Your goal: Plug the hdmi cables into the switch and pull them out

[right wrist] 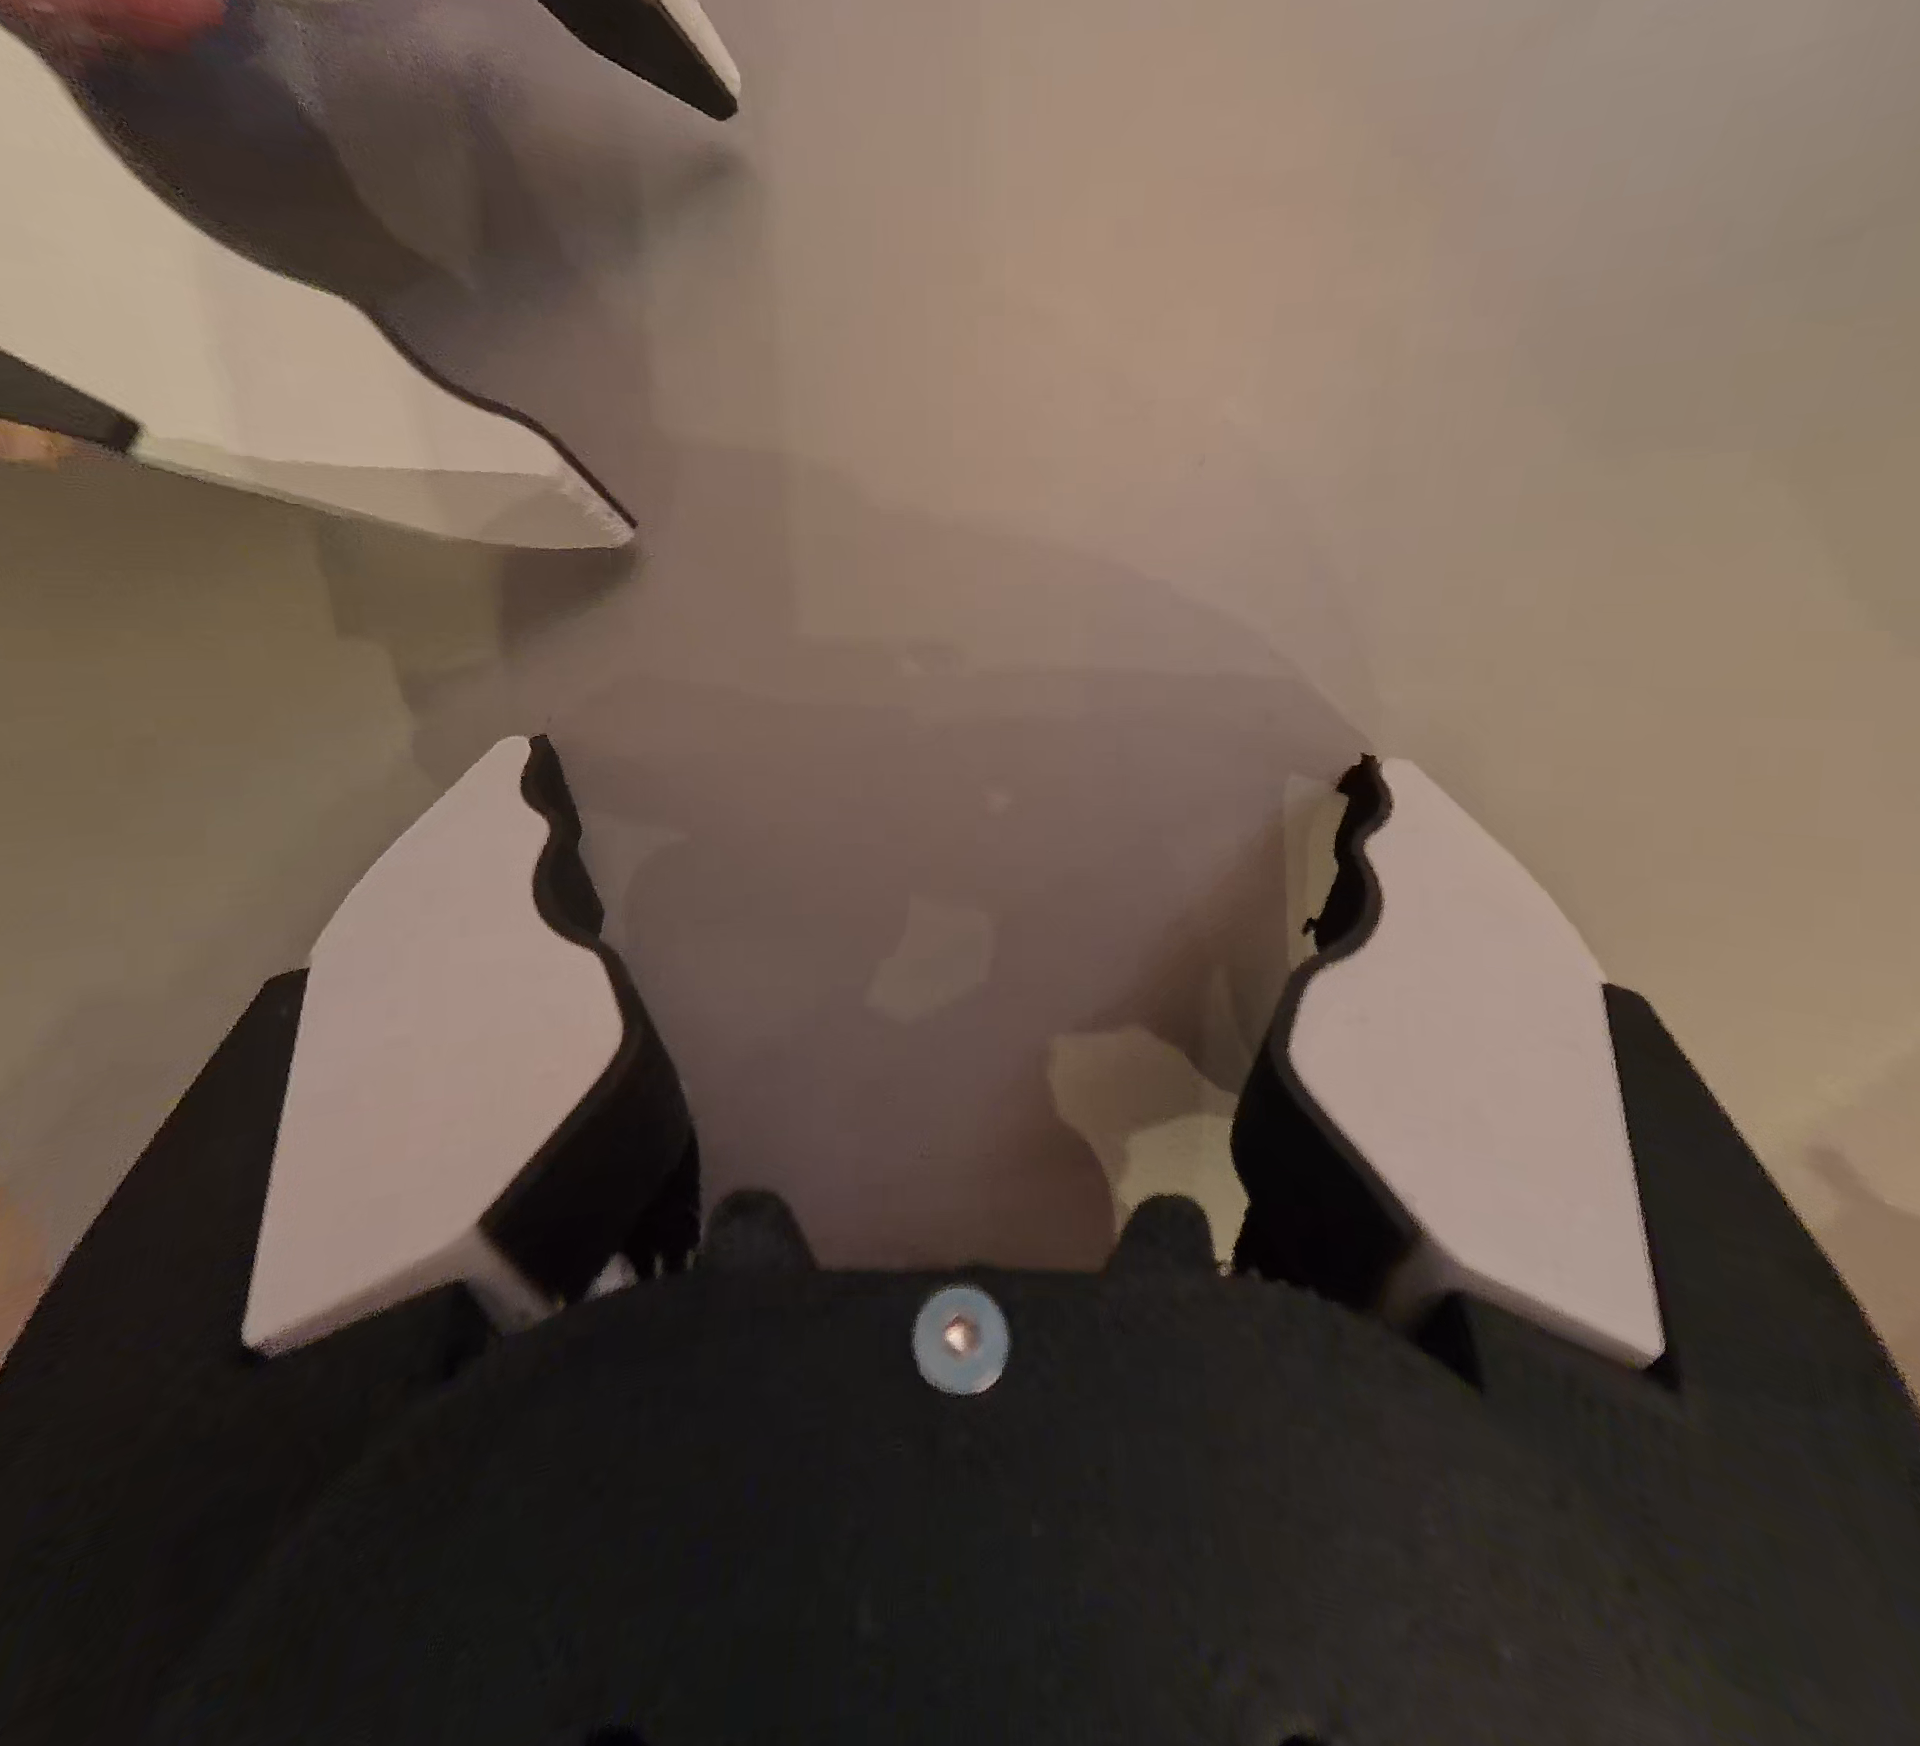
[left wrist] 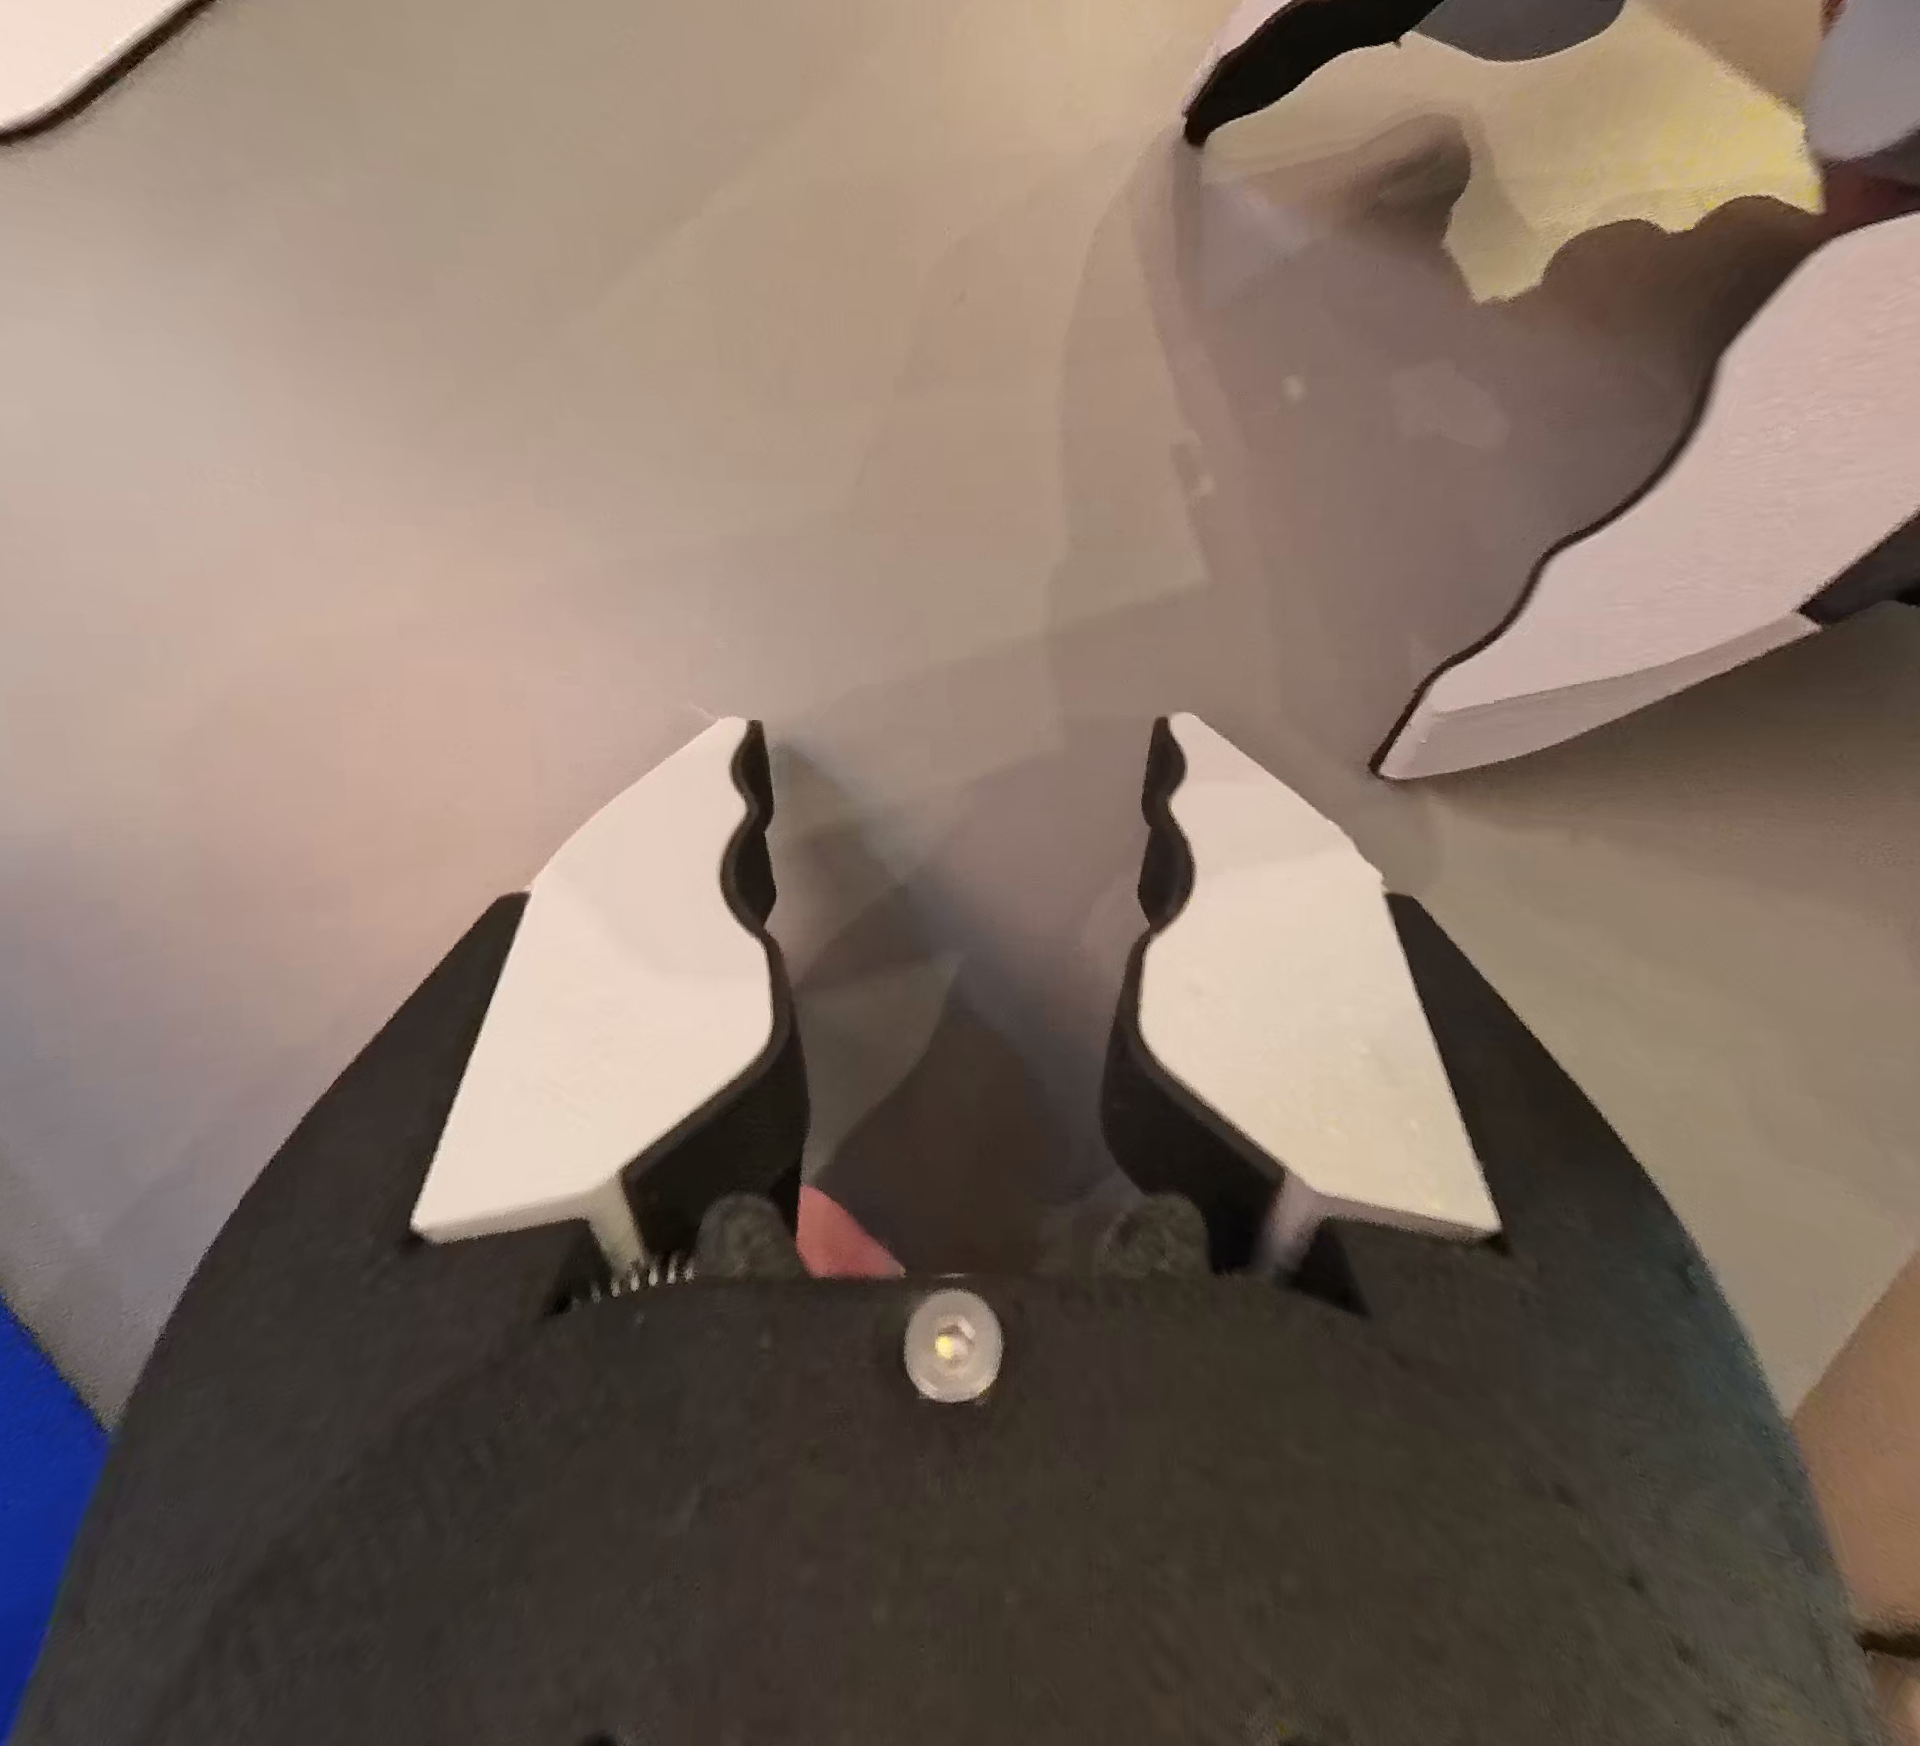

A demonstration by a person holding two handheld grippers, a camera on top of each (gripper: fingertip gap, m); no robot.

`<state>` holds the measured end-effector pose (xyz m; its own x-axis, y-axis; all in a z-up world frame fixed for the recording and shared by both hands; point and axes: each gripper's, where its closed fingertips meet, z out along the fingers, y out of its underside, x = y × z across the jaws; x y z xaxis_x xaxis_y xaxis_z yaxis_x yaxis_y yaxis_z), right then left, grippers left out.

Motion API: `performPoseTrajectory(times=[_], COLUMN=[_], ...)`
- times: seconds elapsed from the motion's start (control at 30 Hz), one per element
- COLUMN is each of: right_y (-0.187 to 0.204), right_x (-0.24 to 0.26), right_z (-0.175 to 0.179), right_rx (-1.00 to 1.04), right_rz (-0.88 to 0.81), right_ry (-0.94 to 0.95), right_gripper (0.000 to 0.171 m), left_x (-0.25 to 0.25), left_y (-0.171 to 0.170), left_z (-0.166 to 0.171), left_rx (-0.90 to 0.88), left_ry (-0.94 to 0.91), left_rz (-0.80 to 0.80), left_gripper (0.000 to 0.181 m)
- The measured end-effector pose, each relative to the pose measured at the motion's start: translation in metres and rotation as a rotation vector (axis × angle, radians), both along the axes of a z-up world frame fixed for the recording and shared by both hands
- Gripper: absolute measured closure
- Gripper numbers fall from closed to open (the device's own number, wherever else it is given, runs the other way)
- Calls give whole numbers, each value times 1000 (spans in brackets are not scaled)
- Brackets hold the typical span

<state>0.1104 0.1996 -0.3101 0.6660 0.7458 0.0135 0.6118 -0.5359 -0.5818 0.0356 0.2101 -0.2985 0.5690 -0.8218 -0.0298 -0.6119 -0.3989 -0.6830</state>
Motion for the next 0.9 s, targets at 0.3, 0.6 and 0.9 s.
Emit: performPoseTrajectory(times=[0.3,0.6,0.9], right_y=[7,7,7], right_x=[1,0,0], right_z=[0,1,1], right_rx=[-8,-12,-11], right_rz=[20,33,36], right_ry=[-8,-13,-11], right_gripper=[37,38,39], left_x=[-5,-134,-205], left_y=[-2,87,116], left_z=[95,173,141], left_rx=[156,491,458], left_ry=[-138,93,385], left_rz=[-33,126,-22], left_gripper=[113,118,121])
